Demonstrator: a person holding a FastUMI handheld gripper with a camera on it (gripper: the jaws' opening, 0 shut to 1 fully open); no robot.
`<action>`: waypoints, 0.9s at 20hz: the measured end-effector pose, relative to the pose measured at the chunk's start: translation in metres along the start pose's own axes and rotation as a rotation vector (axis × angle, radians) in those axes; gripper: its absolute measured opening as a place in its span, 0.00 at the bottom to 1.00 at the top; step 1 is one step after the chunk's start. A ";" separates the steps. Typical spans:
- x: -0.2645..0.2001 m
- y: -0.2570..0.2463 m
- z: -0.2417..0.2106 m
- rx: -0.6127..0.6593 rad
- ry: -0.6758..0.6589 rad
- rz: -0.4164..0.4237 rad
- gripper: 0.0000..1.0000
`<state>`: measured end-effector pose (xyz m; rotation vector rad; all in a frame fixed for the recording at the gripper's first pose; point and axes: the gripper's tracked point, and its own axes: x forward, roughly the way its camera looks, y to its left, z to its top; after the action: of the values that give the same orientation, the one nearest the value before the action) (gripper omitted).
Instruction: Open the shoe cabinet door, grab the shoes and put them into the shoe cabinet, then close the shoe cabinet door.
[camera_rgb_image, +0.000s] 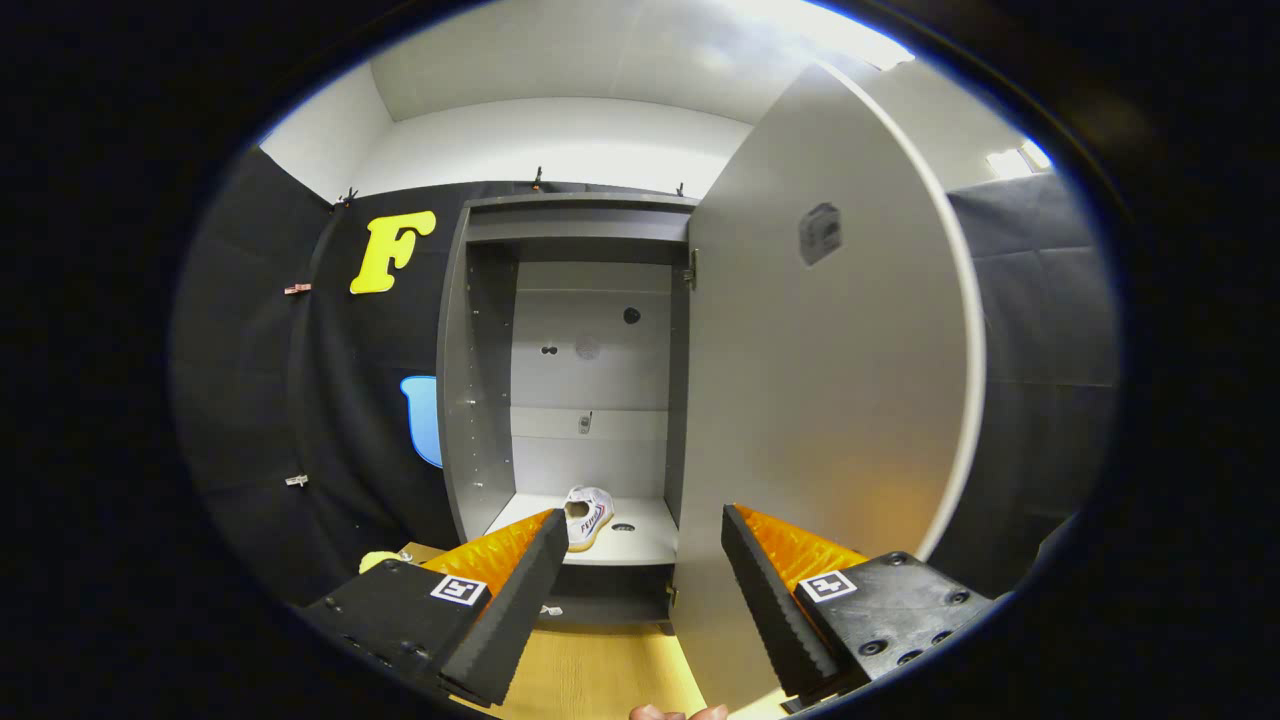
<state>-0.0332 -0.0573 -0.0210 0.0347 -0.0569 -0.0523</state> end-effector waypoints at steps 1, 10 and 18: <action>-0.010 -0.009 0.003 0.015 0.002 -0.002 0.97; -0.069 -0.119 0.002 0.066 0.031 -0.165 0.97; -0.035 -0.222 -0.043 0.025 0.094 -0.342 0.97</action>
<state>-0.0769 -0.2756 -0.0741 0.0716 0.0429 -0.3914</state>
